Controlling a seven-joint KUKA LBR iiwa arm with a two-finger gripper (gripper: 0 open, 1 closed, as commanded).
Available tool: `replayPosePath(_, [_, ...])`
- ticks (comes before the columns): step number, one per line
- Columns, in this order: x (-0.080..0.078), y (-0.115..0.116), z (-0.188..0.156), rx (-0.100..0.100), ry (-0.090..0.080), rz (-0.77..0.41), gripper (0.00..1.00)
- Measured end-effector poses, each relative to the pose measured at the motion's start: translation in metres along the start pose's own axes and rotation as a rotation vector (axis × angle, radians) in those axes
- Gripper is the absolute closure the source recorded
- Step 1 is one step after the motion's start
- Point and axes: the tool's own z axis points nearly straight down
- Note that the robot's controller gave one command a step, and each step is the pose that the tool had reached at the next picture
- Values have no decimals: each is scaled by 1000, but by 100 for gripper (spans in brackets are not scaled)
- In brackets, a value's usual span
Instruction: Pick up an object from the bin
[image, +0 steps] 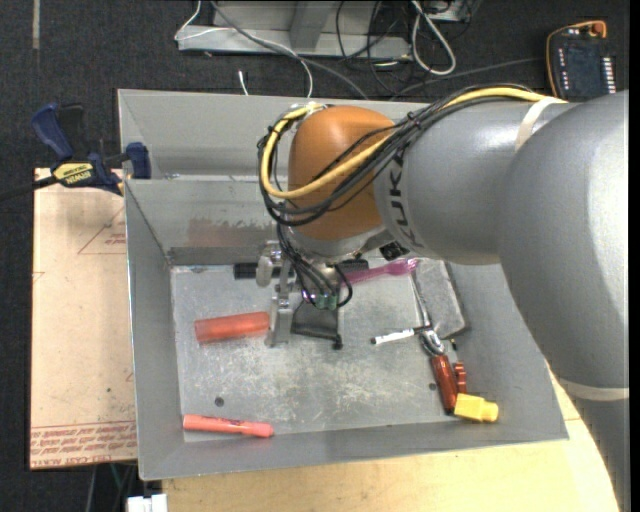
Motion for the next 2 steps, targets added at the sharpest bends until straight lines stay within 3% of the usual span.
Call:
replayPosePath(1, [-2,-1,-5,-1,-7,4,0])
replayPosePath(2, [10,-61,70,-1,-6,-15,0])
